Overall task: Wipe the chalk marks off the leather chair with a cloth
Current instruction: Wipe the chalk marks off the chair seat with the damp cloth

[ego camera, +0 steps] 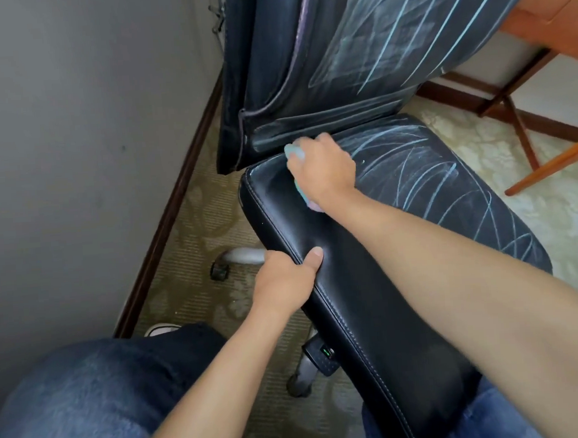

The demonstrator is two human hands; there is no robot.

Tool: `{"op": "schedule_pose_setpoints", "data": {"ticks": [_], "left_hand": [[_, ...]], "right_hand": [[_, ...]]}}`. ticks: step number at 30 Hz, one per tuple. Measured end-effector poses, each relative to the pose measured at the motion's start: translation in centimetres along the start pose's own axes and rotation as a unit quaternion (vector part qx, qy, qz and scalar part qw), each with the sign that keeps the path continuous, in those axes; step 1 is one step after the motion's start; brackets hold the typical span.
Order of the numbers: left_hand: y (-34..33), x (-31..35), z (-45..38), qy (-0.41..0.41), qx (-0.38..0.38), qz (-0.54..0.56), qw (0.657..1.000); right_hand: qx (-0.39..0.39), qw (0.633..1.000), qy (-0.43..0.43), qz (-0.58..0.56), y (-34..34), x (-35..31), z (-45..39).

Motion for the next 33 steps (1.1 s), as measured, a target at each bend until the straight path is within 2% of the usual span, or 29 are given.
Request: {"op": "schedule_pose_setpoints", "data": {"ticks": [1,2,5,7,8,10,11,12,14,15,17,18,20,23,26,27,28,30,32,33], "left_hand": [[0.1,0.0,-0.1,0.001,0.002,-0.01,1.0],[0.0,-0.1,-0.2,0.002,-0.002,-0.014,1.0],[-0.6,-0.2,-0.2,0.014,-0.028,-0.008,0.999],[-0.5,-0.2,-0.2,0.011,-0.027,-0.005,1.0],[-0.4,-0.2,-0.1,0.006,-0.024,-0.005,1.0],[-0.2,0.0,0.0,-0.001,-0.018,-0.006,1.0],[-0.1,0.0,0.0,-0.003,-0.014,-0.011,1.0],[0.0,0.1,-0.1,-0.005,-0.009,-0.021,1.0],[0.0,0.2,-0.2,-0.005,-0.013,-0.036,0.999],[-0.1,0.3,-0.1,-0.005,-0.02,-0.037,0.999],[-0.2,0.4,-0.1,-0.013,-0.028,-0.031,0.999],[-0.2,0.5,-0.1,-0.016,-0.031,-0.024,0.999],[-0.1,0.2,-0.2,-0.007,-0.04,0.003,0.999],[0.0,0.5,-0.1,-0.015,-0.042,0.01,0.999],[0.5,1.5,0.5,-0.027,-0.007,-0.086,0.996],[1.0,2.3,0.7,-0.048,0.028,-0.13,0.99],[1.7,3.7,1.1,-0.091,0.074,-0.176,0.977],[1.9,6.6,2.1,-0.206,0.127,-0.277,0.93],[0.3,8.2,3.0,-0.308,0.121,-0.349,0.877],[-0.5,8.5,3.3,-0.337,0.114,-0.372,0.857]], "right_hand": [[-0.002,1.0,-0.009,0.002,-0.4,-1.0,-0.1],[-0.007,1.0,0.024,-0.002,-0.7,-2.9,0.3],[-0.072,0.974,0.211,-0.049,-1.4,-7.9,4.3],[-0.091,0.96,0.264,-0.021,-1.0,-7.7,4.6],[-0.071,0.971,0.23,0.012,-0.8,-6.4,3.2],[-0.025,0.996,0.053,0.064,-0.4,-1.6,-0.4],[-0.004,0.998,-0.011,0.067,-0.2,-0.2,-0.8],[0.009,0.998,-0.018,0.062,-0.3,-0.5,-0.7],[-0.007,0.997,0.077,0.028,-0.7,-4.5,1.1],[-0.034,0.987,0.157,0.007,-1.1,-6.9,2.8],[-0.086,0.944,0.319,0.002,-1.9,-10.0,7.0],[-0.08,0.932,0.353,0.011,-2.0,-10.1,7.9],[-0.022,0.954,0.299,-0.008,-1.2,-8.6,6.8],[0.062,0.989,0.13,0.018,0.4,-4.4,5.0],[0.031,0.998,-0.049,0.033,1.4,3.3,4.5],[0.039,0.997,-0.066,0.031,1.9,4.9,5.4],[0.047,0.997,-0.047,0.031,2.4,5.5,6.8],[0.043,0.997,0.065,-0.011,3.1,4.3,10.0],[0.031,0.984,0.175,-0.017,3.6,4.3,11.9],[0.027,0.983,0.181,0.013,3.8,5.9,11.6]]}}
Point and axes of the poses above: each hand's wrist, its own z-axis away from the middle knuckle, its own y-axis out of the back of the hand, x = y × z, the point moved 10 cm from there along -z, towards the middle knuckle, and after that the axes turned 4 degrees about x, right-handed, at the moved point
